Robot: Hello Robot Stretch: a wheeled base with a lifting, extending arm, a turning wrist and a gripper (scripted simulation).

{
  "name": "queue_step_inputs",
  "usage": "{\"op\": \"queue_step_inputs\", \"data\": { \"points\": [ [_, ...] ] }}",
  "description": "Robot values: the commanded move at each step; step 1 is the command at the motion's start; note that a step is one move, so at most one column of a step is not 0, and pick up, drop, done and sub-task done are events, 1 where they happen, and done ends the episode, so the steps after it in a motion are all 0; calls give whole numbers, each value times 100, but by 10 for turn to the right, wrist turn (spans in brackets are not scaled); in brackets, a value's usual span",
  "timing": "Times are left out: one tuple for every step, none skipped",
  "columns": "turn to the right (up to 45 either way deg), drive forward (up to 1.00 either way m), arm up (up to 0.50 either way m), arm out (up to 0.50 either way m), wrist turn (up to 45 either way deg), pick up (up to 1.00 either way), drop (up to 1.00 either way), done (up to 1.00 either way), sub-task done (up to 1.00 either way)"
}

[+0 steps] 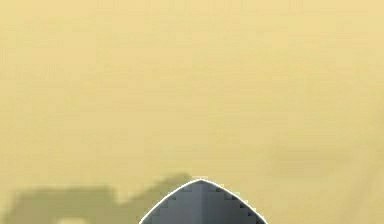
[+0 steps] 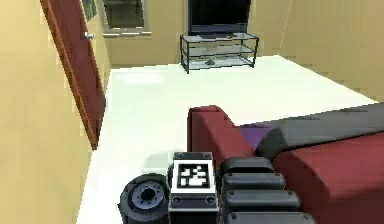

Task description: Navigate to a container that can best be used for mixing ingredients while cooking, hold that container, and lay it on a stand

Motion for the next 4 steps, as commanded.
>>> {"op": "queue_step_inputs", "data": {
  "points": [
    [450, 0, 0, 0, 0, 0, 0, 0, 0],
    [150, 0, 0, 0, 0, 0, 0, 0, 0],
    [0, 5, 0, 0, 0, 0, 0, 0, 0],
    [150, 0, 0, 0, 0, 0, 0, 0, 0]
  ]
}}
